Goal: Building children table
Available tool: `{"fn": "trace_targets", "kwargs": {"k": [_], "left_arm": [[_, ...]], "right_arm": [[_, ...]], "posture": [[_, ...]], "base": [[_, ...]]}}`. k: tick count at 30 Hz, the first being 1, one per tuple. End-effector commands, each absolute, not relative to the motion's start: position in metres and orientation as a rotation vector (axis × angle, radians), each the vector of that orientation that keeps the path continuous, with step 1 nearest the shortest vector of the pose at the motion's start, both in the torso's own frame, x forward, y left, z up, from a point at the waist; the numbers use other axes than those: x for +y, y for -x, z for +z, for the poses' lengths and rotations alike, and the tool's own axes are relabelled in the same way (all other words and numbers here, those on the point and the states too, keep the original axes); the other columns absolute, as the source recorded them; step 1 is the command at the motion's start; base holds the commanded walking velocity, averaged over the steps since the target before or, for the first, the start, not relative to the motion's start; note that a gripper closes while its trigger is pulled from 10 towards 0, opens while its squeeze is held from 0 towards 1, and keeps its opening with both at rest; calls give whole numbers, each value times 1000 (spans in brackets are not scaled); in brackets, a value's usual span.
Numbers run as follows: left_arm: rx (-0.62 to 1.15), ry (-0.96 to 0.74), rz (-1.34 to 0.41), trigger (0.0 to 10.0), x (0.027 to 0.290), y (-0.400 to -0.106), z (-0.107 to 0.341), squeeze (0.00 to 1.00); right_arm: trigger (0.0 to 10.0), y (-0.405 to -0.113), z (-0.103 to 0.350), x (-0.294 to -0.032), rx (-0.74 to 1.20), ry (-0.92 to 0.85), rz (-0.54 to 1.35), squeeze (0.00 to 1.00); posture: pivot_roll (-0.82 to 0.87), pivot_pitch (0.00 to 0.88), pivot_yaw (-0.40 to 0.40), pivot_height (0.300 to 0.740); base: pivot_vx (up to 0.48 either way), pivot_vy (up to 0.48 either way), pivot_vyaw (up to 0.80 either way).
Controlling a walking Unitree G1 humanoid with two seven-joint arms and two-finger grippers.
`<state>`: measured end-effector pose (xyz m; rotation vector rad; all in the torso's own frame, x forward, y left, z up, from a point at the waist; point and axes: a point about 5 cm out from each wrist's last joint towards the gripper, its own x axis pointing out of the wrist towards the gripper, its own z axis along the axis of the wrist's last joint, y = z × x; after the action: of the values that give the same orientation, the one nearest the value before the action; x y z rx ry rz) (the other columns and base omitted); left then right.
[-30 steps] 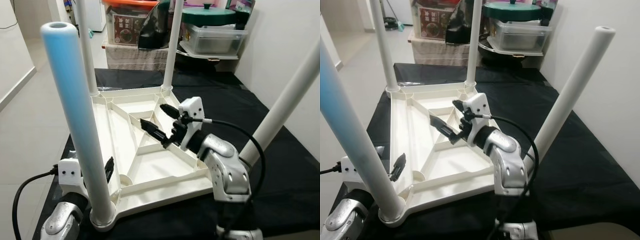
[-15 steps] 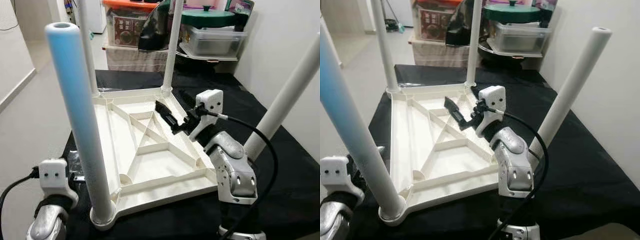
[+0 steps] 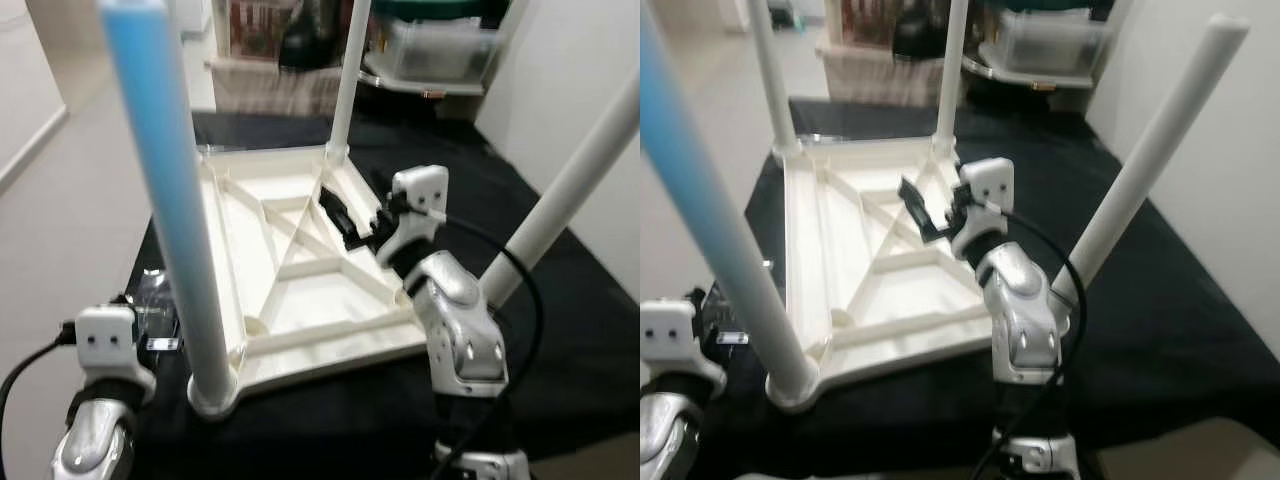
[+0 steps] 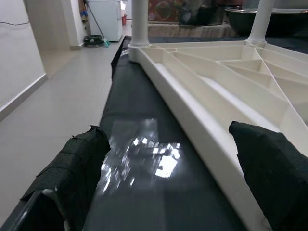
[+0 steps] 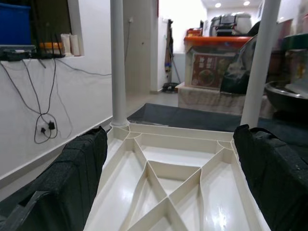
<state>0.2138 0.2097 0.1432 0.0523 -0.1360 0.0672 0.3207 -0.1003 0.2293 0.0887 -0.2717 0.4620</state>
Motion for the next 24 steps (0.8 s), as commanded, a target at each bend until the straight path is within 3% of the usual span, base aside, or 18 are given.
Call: {"fn": "trace_targets", "kwargs": {"k": [1, 9, 20, 24], "left_arm": [[-137, -59, 60, 10000, 207, -212, 143, 0], [-136, -55, 65, 10000, 206, -212, 143, 0], [-127, -74, 59, 10000, 204, -217, 140, 0], [-118, -78, 47, 10000, 201, -221, 138, 0]], "right_arm": [[10000, -320, 230, -95, -291, -133, 452, 0], [10000, -321, 228, -96, -282, -129, 431, 0], [10000, -324, 224, -110, -293, -54, 301, 0], [10000, -322, 206, -125, -239, -15, 157, 0]], "posture": [[13, 0, -108, 740], [10, 0, -109, 740], [-1, 0, -95, 740], [-11, 0, -88, 740]], "base": [[-416, 0, 0], [-367, 0, 0], [0, 0, 0], [0, -337, 0]]}}
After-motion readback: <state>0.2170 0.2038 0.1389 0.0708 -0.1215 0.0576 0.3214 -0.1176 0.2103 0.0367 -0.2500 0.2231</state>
